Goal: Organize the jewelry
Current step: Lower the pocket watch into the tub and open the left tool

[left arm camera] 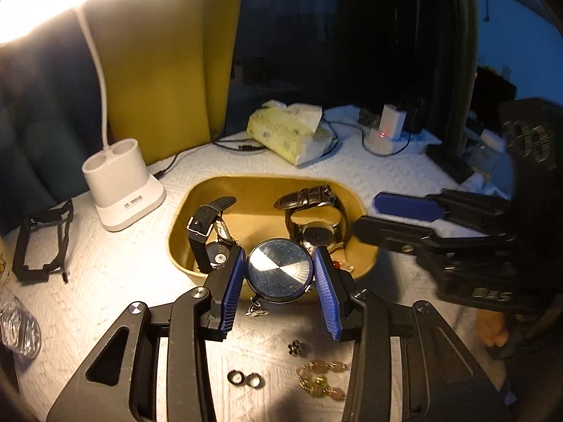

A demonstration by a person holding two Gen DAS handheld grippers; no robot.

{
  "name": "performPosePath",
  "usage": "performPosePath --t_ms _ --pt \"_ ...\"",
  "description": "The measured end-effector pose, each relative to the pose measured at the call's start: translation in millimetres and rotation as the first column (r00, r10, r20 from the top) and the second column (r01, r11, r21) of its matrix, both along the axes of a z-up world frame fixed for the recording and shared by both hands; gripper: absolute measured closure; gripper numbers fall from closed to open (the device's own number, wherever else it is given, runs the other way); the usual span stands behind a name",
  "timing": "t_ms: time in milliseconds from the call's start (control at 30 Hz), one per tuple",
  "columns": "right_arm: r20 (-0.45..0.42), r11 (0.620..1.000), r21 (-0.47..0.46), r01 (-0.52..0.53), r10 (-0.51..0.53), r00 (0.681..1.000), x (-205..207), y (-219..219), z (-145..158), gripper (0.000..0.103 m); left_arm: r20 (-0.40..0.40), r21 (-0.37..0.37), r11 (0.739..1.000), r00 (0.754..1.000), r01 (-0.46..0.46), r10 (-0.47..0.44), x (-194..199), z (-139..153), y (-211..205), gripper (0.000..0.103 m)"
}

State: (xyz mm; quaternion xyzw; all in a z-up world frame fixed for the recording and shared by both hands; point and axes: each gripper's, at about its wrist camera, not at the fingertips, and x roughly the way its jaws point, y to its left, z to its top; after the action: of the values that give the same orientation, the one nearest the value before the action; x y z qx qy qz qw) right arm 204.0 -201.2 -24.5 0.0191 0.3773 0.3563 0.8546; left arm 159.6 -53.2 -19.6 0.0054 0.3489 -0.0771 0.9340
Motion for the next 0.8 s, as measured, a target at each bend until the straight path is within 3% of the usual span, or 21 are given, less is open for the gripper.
performPosePath --t_ms 233,533,667,800 --pt "-0.009 1.000 0.012 0.016 -0.016 1.000 0 -8 -2 0.061 -0.037 0.025 1.000 0.999 -0.014 0.015 15 -7 -1 0.060" --pt "-0.018 1.000 0.014 0.021 -0.020 1.000 0 -9 -4 0.061 -0.065 0.003 1.000 0.998 -0.023 0.023 18 -7 2 0.060" --pt "-0.017 1.000 0.012 0.023 -0.023 1.000 -1 -9 -4 0.061 -0.057 -0.023 1.000 0.998 -0.016 0.015 15 -3 4 0.050" --pt "-0.019 1.000 0.008 0.027 -0.027 0.999 -2 -10 -4 0.061 -0.037 -0.030 0.999 0.999 -0.026 0.025 11 3 5 0.048"
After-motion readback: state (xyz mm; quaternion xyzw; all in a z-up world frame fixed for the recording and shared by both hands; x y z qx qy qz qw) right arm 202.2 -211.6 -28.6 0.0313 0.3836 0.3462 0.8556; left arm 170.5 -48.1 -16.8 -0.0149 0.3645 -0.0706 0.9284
